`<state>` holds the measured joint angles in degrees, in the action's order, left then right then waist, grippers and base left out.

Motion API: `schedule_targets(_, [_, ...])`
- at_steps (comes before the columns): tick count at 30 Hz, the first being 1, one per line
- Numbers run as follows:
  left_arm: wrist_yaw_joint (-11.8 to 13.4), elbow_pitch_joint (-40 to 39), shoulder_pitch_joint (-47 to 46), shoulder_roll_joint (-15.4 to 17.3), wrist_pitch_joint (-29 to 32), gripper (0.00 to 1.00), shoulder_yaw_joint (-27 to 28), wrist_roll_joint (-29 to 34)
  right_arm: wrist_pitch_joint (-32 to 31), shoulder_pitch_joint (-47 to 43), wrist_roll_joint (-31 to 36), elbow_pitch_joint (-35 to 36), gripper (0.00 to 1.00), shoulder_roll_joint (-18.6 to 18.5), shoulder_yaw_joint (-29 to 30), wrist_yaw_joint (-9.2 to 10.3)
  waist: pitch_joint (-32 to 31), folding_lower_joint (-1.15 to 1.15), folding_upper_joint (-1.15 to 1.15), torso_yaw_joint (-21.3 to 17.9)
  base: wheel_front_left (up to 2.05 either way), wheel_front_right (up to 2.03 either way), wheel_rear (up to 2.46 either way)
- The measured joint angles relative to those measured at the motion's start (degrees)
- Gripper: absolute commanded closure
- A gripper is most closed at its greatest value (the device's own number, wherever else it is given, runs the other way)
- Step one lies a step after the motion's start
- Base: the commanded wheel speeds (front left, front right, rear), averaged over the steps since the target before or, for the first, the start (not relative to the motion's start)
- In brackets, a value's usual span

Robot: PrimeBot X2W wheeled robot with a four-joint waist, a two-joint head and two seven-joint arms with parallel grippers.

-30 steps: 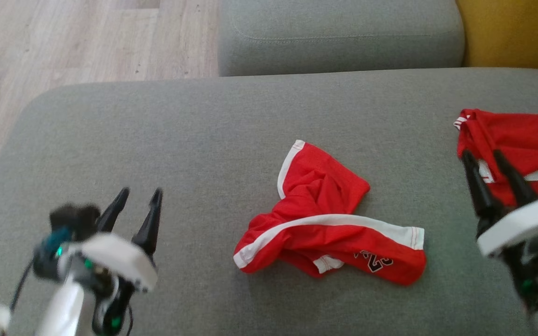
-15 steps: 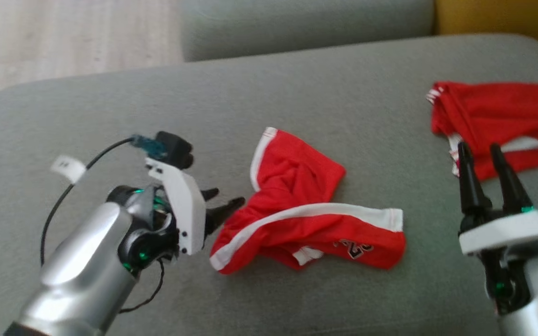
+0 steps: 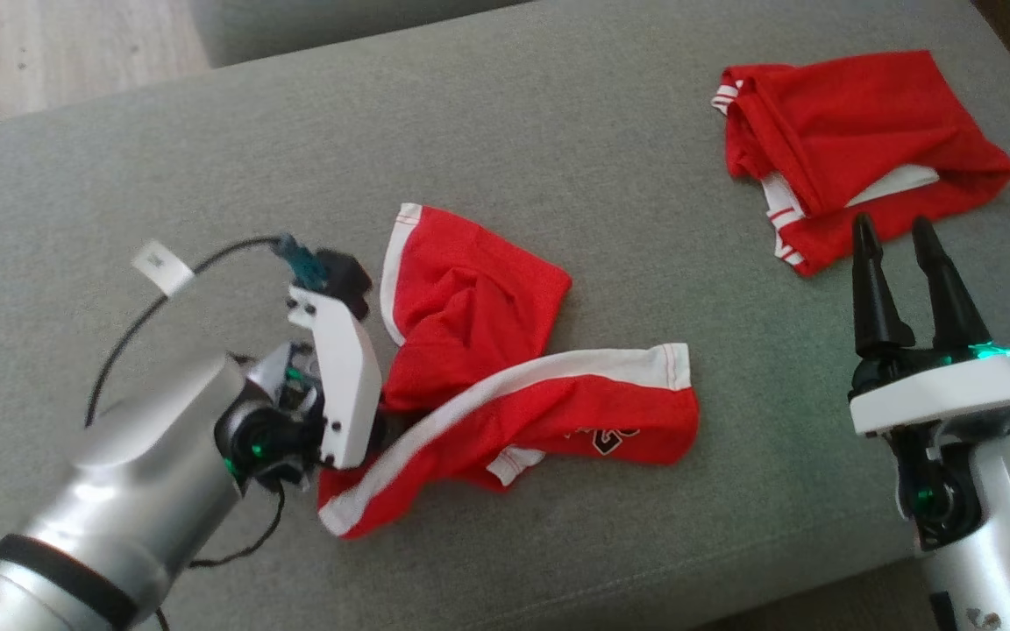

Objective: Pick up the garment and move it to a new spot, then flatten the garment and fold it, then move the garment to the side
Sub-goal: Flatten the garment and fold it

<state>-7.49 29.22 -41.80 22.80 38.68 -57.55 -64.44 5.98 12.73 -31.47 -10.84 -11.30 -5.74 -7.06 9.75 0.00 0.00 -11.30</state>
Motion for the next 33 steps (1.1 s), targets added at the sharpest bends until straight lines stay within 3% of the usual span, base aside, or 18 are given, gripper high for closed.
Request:
schedule_targets(1, [0.0, 0.3, 0.0, 0.1, 0.5, 0.0, -1.2, -0.7, 0.1, 0.1, -0.2, -0.3, 0.0, 0.0, -0.1, 0.0, 0.2, 0.0, 0.0, -0.3, 0.0, 0.0, 0.0])
schedule_targets(2, [0.0, 0.4, 0.0, 0.2, 0.6, 0.13, -2.0, -1.4, 0.2, 0.1, -0.3, -0.5, 0.0, 0.0, -0.1, 0.0, 0.4, 0.0, 0.0, -0.6, 0.0, 0.0, 0.0])
schedule_targets(4, [0.0, 0.7, -1.1, 0.6, -0.2, 1.0, -3.5, -1.8, 0.6, 0.2, -0.4, -1.0, 0.0, 0.0, -0.1, 0.0, 0.6, 0.0, 0.0, -0.9, 0.0, 0.0, 0.0])
schedule_targets(17, [0.0, 3.4, -12.6, 3.6, -12.0, 1.0, -8.8, -1.7, 1.9, 0.9, -0.4, -1.9, 0.0, -0.1, -0.6, 0.0, 0.9, 0.0, 0.0, -1.0, 0.0, 0.0, 0.0])
schedule_targets(23, [0.0, 9.1, -17.9, 4.1, -18.2, 1.0, -8.6, -1.2, 2.6, 2.1, -0.4, -2.0, 0.0, -0.1, -0.7, 0.0, 1.8, 0.0, 0.0, -1.8, 0.0, 0.0, 0.0])
schedule_targets(27, [0.0, 13.0, -18.1, 3.8, -18.3, 1.0, -10.2, -1.5, 2.9, 3.0, -0.3, -2.4, 0.0, -0.2, -1.3, 0.0, 2.0, 0.0, 0.0, -2.4, 0.0, 0.0, 0.0])
schedule_targets(28, [0.0, 13.7, -17.8, 3.6, -18.3, 0.64, -10.5, -2.3, 2.9, 3.1, -0.3, -2.6, 0.0, -0.1, -1.6, 0.0, 1.9, 0.0, 0.0, -2.5, 0.0, 0.0, 0.0])
schedule_targets(29, [0.0, 14.0, -17.3, 3.4, -18.3, 0.06, -10.5, -3.3, 2.9, 3.1, -0.3, -2.9, 0.0, -0.1, -1.9, 0.0, 1.8, 0.0, 0.0, -2.5, 0.0, 0.0, 0.0])
schedule_targets(30, [0.0, 14.1, -16.6, 3.2, -18.7, 0.0, -10.7, -4.1, 2.9, 3.0, -0.3, -3.2, 0.0, 0.0, -2.4, 0.0, 1.6, 0.0, 0.0, -2.5, 0.0, 0.0, 0.0])
schedule_targets(33, [0.0, 14.2, -15.3, 2.8, -20.6, 0.0, -12.3, -4.7, 2.7, 3.0, -0.3, -4.0, 0.0, 0.0, -3.3, 0.0, 0.7, 0.0, 0.0, -1.9, 0.0, 0.0, 0.0])
